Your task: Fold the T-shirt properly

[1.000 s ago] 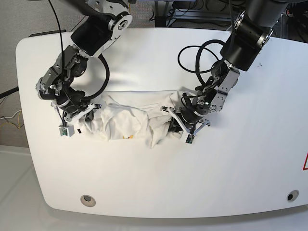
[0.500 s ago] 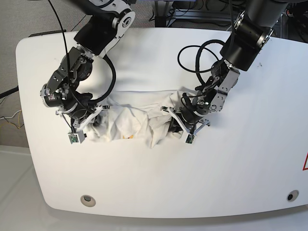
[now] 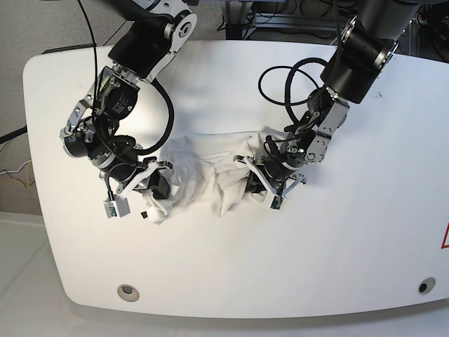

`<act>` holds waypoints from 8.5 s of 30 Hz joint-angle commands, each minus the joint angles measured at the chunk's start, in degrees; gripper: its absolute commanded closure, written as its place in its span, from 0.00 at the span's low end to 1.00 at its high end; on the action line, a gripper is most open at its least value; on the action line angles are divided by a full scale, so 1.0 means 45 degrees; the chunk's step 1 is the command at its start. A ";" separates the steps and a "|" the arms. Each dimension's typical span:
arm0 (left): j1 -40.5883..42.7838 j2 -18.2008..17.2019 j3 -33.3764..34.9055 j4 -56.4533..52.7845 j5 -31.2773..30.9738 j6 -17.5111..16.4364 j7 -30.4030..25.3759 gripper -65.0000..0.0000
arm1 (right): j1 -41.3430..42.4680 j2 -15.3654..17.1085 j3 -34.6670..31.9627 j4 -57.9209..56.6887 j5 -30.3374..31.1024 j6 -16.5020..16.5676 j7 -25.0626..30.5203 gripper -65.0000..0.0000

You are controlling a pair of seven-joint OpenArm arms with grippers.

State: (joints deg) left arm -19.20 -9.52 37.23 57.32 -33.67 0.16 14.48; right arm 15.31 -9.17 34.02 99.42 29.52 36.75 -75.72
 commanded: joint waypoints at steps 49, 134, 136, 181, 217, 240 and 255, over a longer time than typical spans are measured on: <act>0.0623 0.0523 0.0156 -0.0401 0.0401 0.0559 0.1989 0.91 | -0.1048 0.0038 -0.4171 -0.1003 0.3296 -0.0050 0.1619 1.00; 0.1112 -0.0180 -0.3341 0.5577 0.0342 0.0579 0.2516 0.59 | -0.1009 0.0038 -0.4561 -0.2644 0.3277 -0.0070 0.2381 1.00; 0.1131 -0.0200 -0.3380 0.5597 0.0342 0.0579 0.2516 0.59 | -0.1009 0.0038 -0.4561 -0.2644 0.3277 -0.0070 0.2381 1.00; 0.1620 -0.1313 -0.7229 0.8996 0.0420 0.1009 0.4782 0.59 | -0.0970 0.0038 -0.7199 -0.2723 0.3238 -0.0812 0.3357 1.00; 0.1678 -0.1274 -0.7229 0.8937 0.0440 0.1009 0.4802 0.59 | -0.0931 0.0038 -0.8996 -0.2723 0.3296 -0.0988 0.3318 0.23; 0.1835 -0.0942 -0.6916 0.8977 0.0381 0.1009 0.4821 0.59 | -0.0599 0.0504 -0.6984 -0.2644 0.3296 -0.0988 0.2849 0.25; 0.1776 -0.0962 -0.5099 0.9914 0.0420 0.2044 0.4938 0.82 | 0.0007 0.1031 -0.7042 -0.2703 0.3238 -0.1652 0.2849 0.96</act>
State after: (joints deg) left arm -9.82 -13.54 14.37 99.83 -31.68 9.65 37.71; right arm 13.28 -5.04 2.20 86.41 42.68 29.63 -64.23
